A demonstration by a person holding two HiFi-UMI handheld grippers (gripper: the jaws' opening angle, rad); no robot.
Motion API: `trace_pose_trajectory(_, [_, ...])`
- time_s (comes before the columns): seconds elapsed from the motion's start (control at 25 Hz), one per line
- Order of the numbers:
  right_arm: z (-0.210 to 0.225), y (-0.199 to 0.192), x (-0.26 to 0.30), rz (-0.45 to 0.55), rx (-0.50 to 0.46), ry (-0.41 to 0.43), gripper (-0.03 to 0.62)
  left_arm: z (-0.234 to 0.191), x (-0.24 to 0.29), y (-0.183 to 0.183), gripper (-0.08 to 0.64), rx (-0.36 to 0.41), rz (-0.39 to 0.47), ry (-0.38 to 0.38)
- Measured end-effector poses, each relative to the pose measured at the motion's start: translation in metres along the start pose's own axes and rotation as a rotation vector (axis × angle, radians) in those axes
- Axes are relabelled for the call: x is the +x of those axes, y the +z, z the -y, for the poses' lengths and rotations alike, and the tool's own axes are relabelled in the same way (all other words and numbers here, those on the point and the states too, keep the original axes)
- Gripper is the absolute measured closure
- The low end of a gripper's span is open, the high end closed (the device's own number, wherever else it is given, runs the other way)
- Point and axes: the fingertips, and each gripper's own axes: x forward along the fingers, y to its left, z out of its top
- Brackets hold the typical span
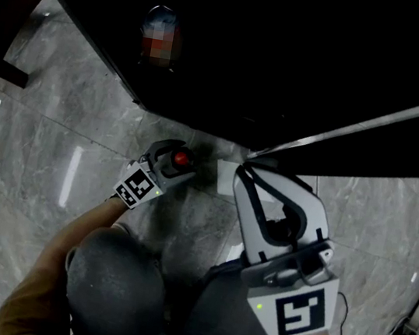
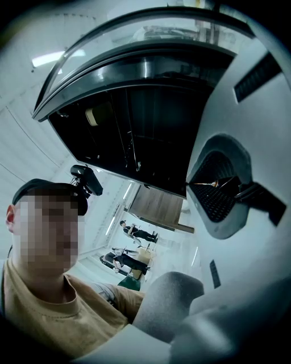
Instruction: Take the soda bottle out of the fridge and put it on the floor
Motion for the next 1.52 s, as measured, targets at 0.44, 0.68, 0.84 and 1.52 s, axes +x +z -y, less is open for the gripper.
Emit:
trace_pose_trajectory(0.44, [0.002,0.003,-0.005,0.005,0.002,-0.007,0.590,-0.001,0.003,-0.003,0.256,0.008,-0.025,-0.022])
trace_pose_trajectory(0.68, [-0.001,0.008,-0.008,0.016,-0.002,0.000,0.589,0.001,0.002,0.011,0.256,0.030,-0.002,-0.016])
trace_pose_trajectory(0.84, [-0.001,0.008,-0.007,0.023,0.002,0.002,0.589,0.003,0.001,0.015,0.256,0.036,-0.020,-0.012])
trace_pose_trajectory(1.52, [0.006,0.004,0.003,0.048,0.035,-0.002,0.589,0.008,-0.028,0.105,0.305,0.095,0.143,-0.038])
